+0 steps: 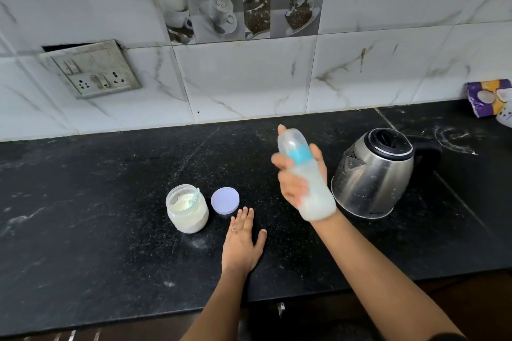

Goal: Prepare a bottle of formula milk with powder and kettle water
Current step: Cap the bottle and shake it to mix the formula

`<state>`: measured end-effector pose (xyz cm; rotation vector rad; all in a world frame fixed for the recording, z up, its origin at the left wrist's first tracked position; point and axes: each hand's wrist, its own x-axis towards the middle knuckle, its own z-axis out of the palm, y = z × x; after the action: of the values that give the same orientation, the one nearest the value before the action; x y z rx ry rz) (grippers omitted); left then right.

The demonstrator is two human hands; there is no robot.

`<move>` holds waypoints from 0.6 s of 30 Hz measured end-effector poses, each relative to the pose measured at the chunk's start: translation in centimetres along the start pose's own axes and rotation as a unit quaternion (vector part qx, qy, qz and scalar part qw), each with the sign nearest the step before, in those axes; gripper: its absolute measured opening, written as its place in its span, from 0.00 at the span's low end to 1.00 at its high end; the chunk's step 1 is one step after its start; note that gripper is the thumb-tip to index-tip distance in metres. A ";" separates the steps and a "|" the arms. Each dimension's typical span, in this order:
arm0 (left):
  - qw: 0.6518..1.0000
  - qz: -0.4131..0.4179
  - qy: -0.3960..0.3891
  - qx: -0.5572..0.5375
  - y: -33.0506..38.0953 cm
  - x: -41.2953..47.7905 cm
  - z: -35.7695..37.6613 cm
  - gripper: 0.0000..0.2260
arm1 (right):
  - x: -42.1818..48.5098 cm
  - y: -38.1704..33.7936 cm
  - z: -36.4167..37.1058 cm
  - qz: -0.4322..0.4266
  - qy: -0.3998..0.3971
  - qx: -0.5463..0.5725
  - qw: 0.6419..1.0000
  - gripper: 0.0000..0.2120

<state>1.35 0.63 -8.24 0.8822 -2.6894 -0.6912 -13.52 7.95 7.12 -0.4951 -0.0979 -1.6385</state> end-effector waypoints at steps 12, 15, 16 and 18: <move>1.000 0.004 0.003 0.004 0.1 0.1 0.0 0.29 | -0.2 0.1 0.1 -0.033 0.037 -0.061 0.997 0.26; 1.000 0.004 0.006 0.005 0.1 0.1 0.0 0.29 | 0.3 0.1 0.0 -0.050 0.088 0.014 0.995 0.24; 1.000 0.004 0.004 0.005 0.1 0.1 -0.1 0.29 | 0.3 0.0 -0.4 -0.052 0.095 0.039 0.993 0.24; 1.000 0.004 0.004 0.003 0.1 0.0 -0.1 0.29 | 0.3 0.2 -0.5 -0.026 0.063 0.012 0.998 0.26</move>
<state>1.31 0.66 -8.10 0.8735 -2.6881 -0.6773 -13.46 7.47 6.72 -0.3722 -0.0374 -1.7130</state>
